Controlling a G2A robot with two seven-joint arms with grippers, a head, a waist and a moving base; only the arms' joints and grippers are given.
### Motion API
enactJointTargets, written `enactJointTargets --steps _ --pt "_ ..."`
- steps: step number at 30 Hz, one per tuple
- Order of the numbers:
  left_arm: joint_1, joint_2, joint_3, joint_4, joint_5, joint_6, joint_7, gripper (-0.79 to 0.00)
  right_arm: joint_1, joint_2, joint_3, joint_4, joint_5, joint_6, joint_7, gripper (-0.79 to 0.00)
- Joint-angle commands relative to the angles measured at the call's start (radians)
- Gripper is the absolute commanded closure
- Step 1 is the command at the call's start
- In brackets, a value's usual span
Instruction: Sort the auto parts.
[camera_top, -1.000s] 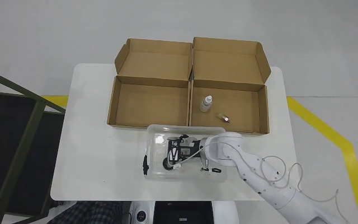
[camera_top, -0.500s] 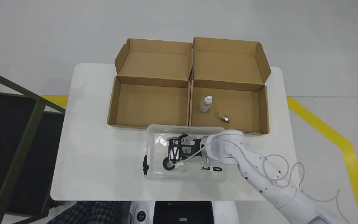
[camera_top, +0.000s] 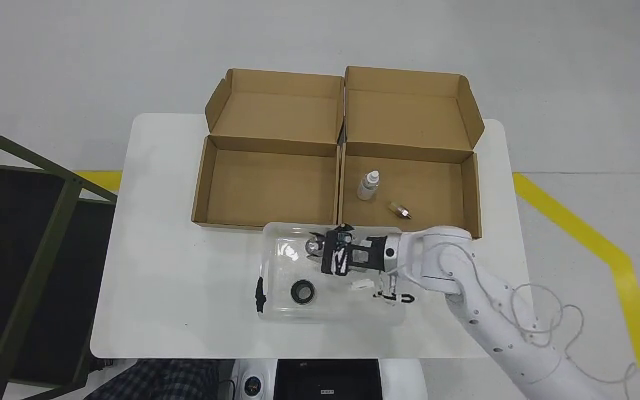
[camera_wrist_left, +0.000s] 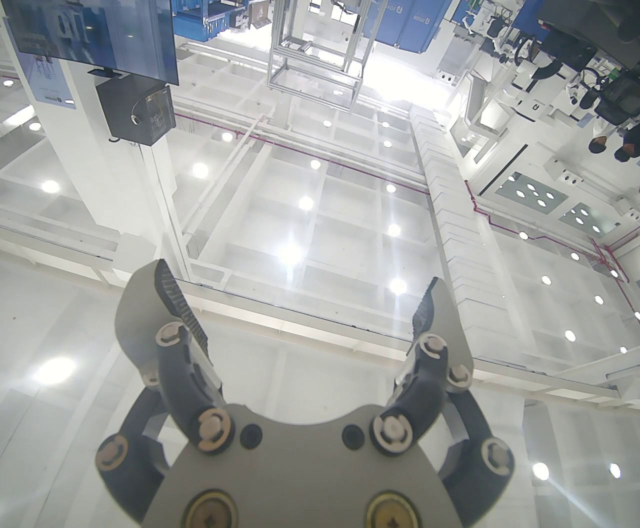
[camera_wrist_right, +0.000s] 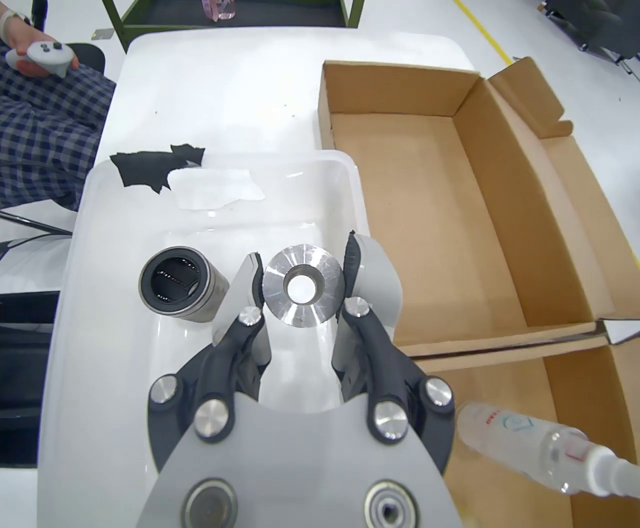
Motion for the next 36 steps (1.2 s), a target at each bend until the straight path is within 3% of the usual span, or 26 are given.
enactJointTargets --steps 1,7,36 --pt "0.0 0.0 0.0 0.0 0.0 0.0 0.0 -0.785 -0.025 0.009 0.044 -0.035 0.024 -0.013 -0.005 0.0" --pt "0.0 0.0 0.0 0.0 0.0 0.0 0.0 -0.785 -0.076 0.027 0.112 -0.107 0.083 -0.062 -0.013 0.0" --pt "0.0 0.0 0.0 0.0 0.0 0.0 0.0 -0.785 -0.219 0.072 0.433 -0.249 0.218 -0.032 -0.149 0.0"
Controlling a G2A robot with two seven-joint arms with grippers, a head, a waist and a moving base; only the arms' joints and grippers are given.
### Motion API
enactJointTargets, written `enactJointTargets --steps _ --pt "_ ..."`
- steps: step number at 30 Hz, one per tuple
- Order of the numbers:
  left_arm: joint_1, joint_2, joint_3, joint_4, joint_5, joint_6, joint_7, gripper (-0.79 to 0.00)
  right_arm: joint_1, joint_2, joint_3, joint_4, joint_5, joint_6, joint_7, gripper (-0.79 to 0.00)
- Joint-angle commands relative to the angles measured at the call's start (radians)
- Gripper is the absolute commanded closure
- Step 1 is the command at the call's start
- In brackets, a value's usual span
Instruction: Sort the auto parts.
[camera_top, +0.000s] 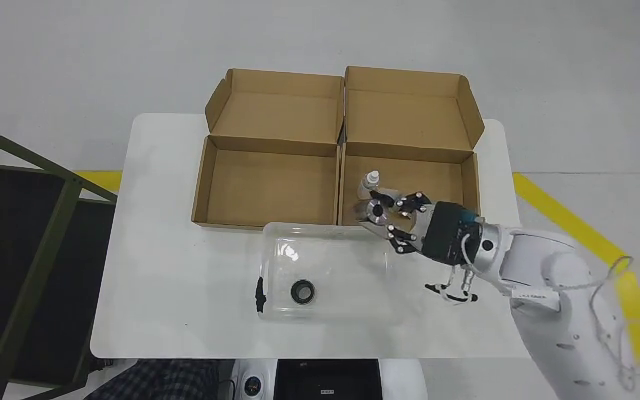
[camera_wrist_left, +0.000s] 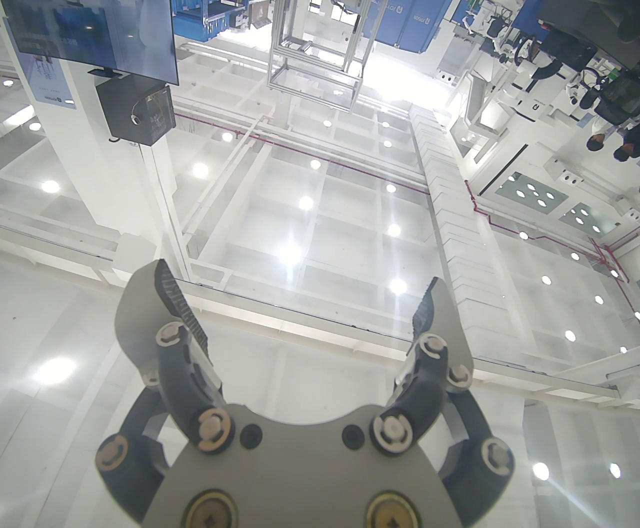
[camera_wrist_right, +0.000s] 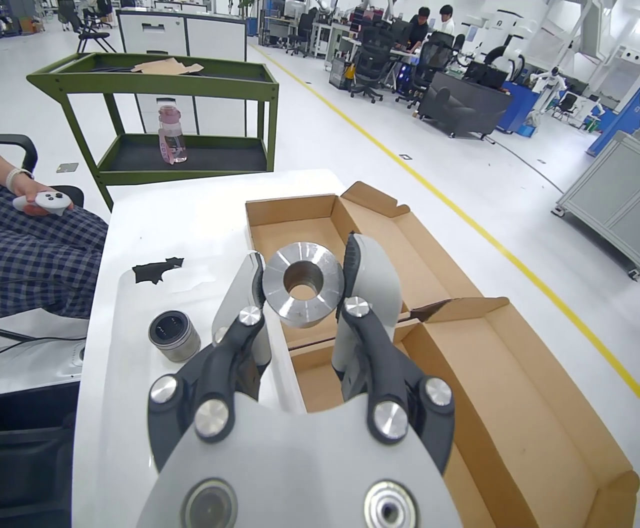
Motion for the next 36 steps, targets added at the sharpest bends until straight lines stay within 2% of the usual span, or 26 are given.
enactJointTargets --steps 1,12,25,30,36 --pt "0.0 0.0 0.0 0.0 0.0 0.0 0.0 -0.785 -0.007 0.002 0.015 -0.004 0.008 0.002 -0.009 0.0" --pt "0.0 0.0 0.0 0.0 0.0 0.0 0.0 -0.785 -0.028 0.007 0.047 -0.02 0.018 0.013 -0.036 0.0" --pt "0.0 0.0 0.0 0.0 0.0 0.0 0.0 -0.785 -0.016 0.007 0.019 -0.007 0.012 0.024 -0.044 0.0" --pt "0.0 0.0 0.0 0.0 0.0 0.0 0.0 -0.785 0.006 0.005 -0.021 -0.005 -0.039 0.044 -0.011 0.0" --pt "0.0 0.0 0.0 0.0 0.0 0.0 0.0 -0.785 0.051 -0.005 -0.123 0.012 -0.093 0.069 0.005 0.0"
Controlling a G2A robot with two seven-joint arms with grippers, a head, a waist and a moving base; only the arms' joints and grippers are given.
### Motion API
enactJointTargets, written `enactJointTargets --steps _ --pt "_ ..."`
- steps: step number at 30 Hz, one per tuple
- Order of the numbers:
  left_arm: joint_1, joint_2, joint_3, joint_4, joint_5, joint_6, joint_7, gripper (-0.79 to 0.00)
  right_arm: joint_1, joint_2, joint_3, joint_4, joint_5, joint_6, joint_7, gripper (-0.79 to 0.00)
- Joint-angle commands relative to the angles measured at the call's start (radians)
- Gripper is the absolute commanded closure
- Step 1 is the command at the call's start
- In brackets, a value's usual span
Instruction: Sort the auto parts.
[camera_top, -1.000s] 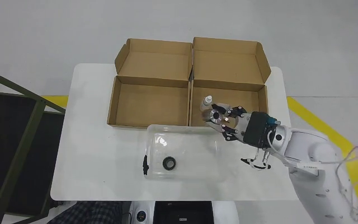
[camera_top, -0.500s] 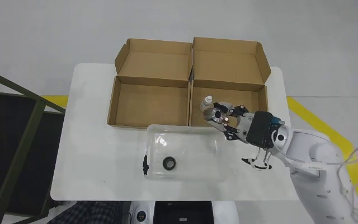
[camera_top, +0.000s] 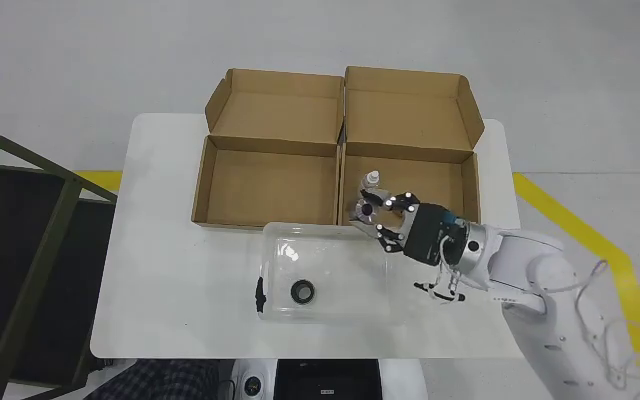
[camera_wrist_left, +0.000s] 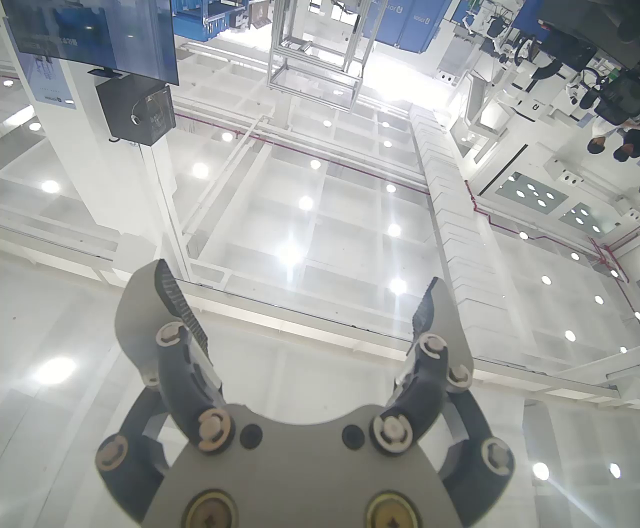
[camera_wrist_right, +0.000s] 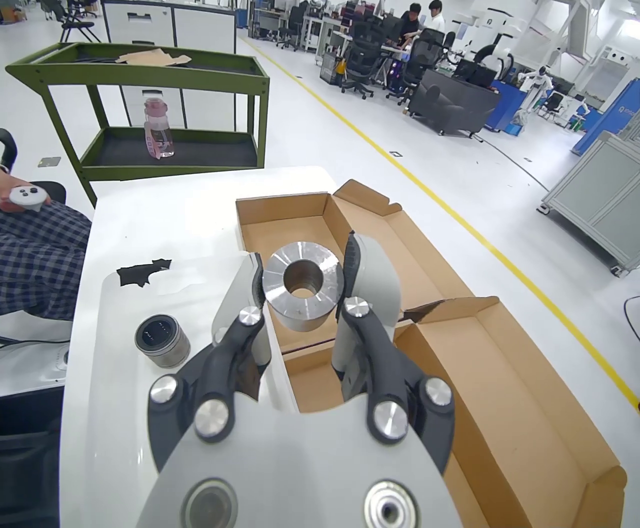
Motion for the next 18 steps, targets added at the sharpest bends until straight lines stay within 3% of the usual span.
enactJointTargets --steps 1,18 --pt "0.0 0.0 0.0 0.0 0.0 0.0 0.0 -0.785 0.026 -0.005 -0.042 0.018 -0.015 0.005 0.006 0.0" --pt "0.0 0.0 0.0 0.0 0.0 0.0 0.0 -0.785 0.29 -0.071 -0.328 0.299 -0.051 0.112 0.068 0.0"
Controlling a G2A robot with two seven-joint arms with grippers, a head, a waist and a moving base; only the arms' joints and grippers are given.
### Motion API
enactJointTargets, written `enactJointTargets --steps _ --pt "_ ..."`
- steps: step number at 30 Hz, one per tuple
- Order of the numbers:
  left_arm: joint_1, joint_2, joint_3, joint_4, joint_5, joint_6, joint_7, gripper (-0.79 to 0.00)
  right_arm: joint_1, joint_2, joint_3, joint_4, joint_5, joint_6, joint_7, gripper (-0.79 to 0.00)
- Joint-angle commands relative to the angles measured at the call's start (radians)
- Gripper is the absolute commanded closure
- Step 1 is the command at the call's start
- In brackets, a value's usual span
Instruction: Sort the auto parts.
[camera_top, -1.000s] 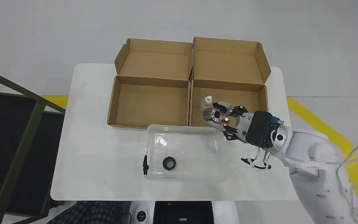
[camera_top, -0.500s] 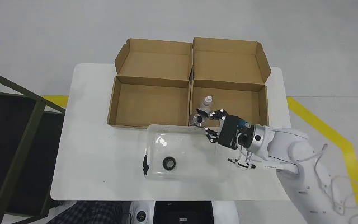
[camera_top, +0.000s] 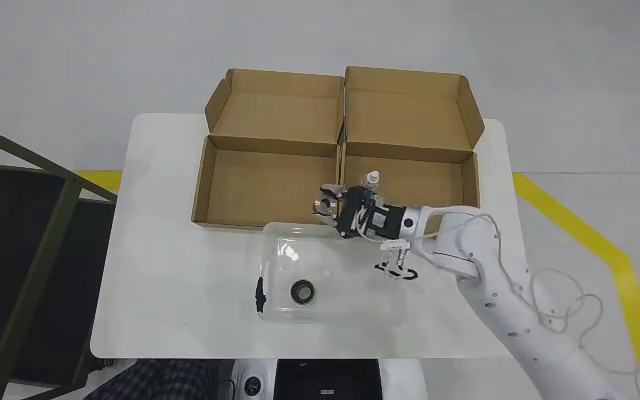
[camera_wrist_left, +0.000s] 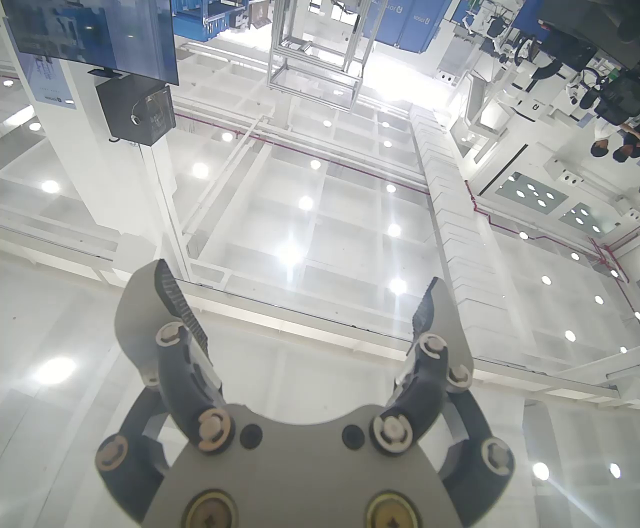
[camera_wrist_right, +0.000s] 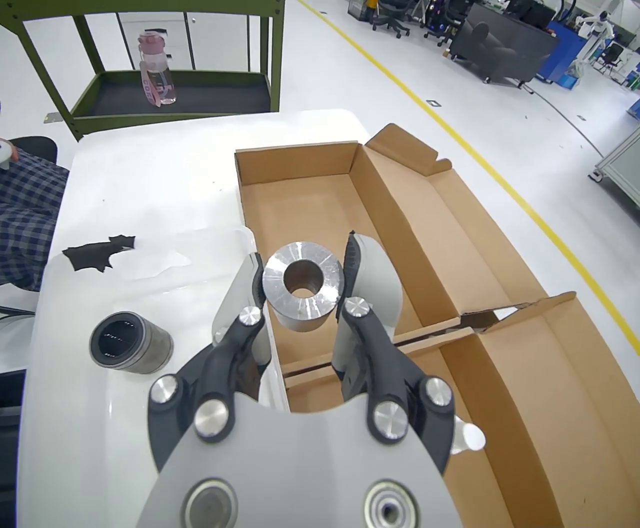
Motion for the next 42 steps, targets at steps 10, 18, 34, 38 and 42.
enactJointTargets --steps 10,18,34,38,42 --pt "0.0 0.0 0.0 0.0 0.0 0.0 0.0 -0.785 0.159 -0.057 -0.148 0.153 0.006 0.065 0.073 0.0" --pt "0.0 0.0 0.0 0.0 0.0 0.0 0.0 -0.785 0.245 -0.099 -0.227 0.259 0.028 0.098 0.139 0.0" --pt "0.0 0.0 0.0 0.0 0.0 0.0 0.0 -0.785 0.324 -0.148 -0.279 0.397 0.061 0.102 0.231 -0.009" --pt "0.0 0.0 0.0 0.0 0.0 0.0 0.0 -0.785 0.328 -0.154 -0.282 0.402 0.065 0.095 0.255 -0.114" --pt "0.0 0.0 0.0 0.0 0.0 0.0 0.0 -0.785 0.328 -0.158 -0.284 0.406 0.065 0.09 0.272 -0.145"
